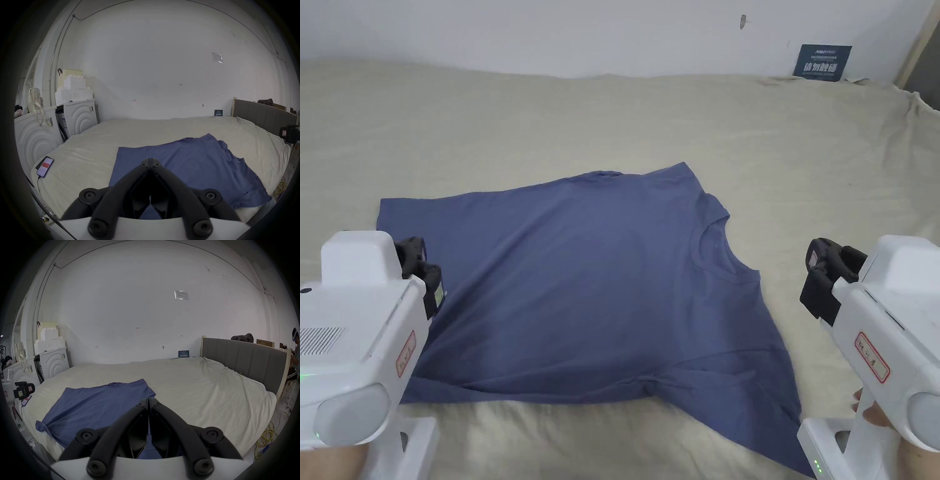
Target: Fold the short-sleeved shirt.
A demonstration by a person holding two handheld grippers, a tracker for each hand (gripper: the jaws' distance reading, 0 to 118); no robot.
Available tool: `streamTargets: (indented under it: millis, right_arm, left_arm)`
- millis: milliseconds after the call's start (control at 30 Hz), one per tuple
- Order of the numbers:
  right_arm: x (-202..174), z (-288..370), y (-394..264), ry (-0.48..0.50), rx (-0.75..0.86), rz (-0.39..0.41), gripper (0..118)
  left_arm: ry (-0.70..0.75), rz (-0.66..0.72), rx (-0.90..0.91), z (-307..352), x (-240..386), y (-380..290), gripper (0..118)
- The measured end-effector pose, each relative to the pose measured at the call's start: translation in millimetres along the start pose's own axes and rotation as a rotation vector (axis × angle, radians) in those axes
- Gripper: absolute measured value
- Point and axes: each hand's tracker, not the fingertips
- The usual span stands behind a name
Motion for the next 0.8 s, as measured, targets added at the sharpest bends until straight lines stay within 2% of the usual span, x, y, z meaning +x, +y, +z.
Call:
streamTargets:
  millis: [800]
  right_arm:
    - [-3.4,-1.5,1.9,0.004,0.008,0.011,0]
  left_arm:
    - [-0.03,0.063,-0.046,2.9,-12.5,17.3,0]
